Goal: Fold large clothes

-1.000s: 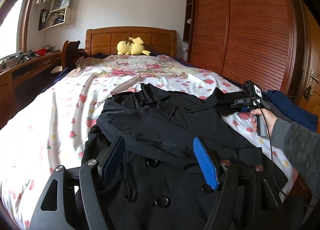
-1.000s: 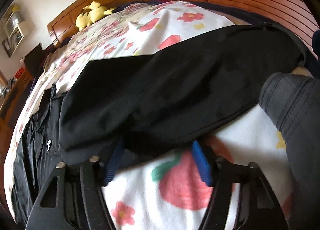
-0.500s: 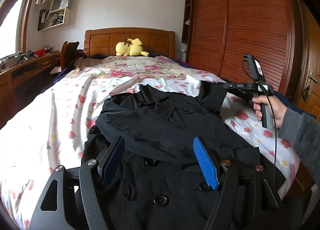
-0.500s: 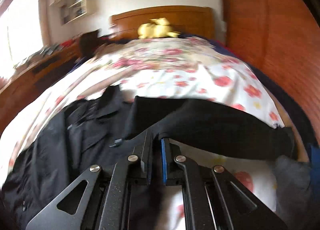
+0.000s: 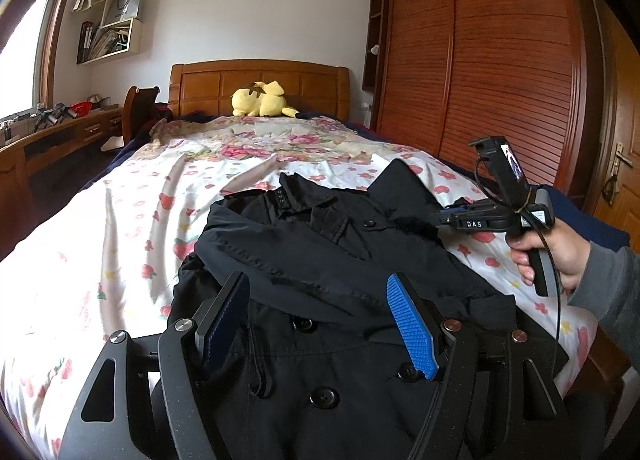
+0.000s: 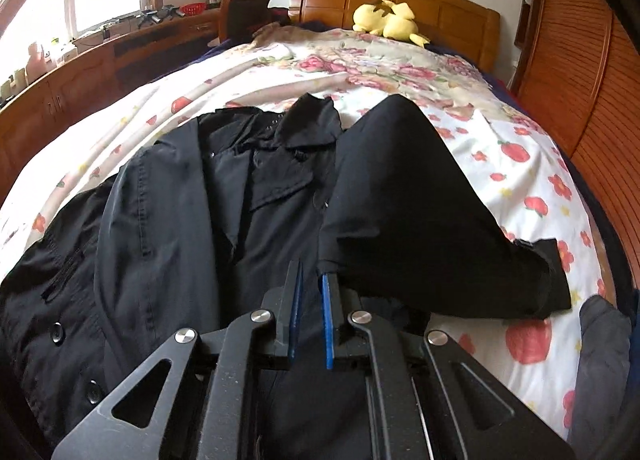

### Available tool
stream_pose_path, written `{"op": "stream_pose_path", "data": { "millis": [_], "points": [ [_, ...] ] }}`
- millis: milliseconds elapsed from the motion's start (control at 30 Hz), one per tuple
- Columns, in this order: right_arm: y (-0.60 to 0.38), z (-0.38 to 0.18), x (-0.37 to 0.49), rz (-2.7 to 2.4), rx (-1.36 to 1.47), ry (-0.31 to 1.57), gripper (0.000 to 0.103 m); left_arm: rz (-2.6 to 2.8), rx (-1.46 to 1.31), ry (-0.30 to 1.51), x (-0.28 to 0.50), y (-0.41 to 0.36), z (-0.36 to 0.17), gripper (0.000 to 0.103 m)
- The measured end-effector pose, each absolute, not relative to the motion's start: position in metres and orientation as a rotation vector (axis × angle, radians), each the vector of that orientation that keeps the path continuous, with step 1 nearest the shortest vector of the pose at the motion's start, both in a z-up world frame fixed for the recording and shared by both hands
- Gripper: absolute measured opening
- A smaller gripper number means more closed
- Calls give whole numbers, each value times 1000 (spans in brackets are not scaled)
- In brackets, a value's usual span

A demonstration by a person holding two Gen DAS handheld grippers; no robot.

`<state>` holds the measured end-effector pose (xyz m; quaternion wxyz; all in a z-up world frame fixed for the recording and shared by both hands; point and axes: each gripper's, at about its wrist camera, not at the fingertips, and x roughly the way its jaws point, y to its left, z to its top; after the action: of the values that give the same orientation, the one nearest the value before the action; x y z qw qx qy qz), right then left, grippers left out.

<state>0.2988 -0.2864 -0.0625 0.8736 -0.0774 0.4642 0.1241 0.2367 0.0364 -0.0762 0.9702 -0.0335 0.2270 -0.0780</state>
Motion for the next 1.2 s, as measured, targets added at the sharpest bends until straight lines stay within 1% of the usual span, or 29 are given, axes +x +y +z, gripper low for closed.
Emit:
{"op": "stream_pose_path", "data": {
  "millis": [100,133,167,200,300,333,400,433,467,600,733,900,1200],
  "points": [
    [-287,-51,293,238,-163,934,9,-159,-71,454,236,37,-76,73],
    [-288,-45,291,242,-153,913,17,-159,-72,454,236,37,-77,73],
    [-289,-38,289,241,-146,892,32,-160,-72,454,236,37,-77,73],
    [-292,-30,289,229,-144,866,38,-161,-73,452,236,37,-77,73],
    [-301,-17,295,175,-162,829,42,-160,-70,453,238,36,-78,73],
    [-306,-16,299,153,-162,830,45,-159,-69,453,238,36,-78,73],
    [-319,-19,308,111,-145,843,56,-158,-68,455,238,35,-79,73],
    [-330,-23,314,82,-130,858,66,-158,-67,455,238,35,-78,73],
    [-338,-27,318,62,-118,868,69,-158,-66,454,238,35,-78,73],
    [-372,-48,333,-27,-113,917,70,-160,-65,459,237,34,-78,73],
    [-412,-77,343,-124,-51,995,70,-162,-63,463,238,34,-78,73],
    [-447,-101,349,-211,-22,1042,70,-162,-55,468,240,32,-78,73],
    [-480,-134,361,-327,-30,1109,69,-162,-41,484,241,28,-78,74]
  ]
}}
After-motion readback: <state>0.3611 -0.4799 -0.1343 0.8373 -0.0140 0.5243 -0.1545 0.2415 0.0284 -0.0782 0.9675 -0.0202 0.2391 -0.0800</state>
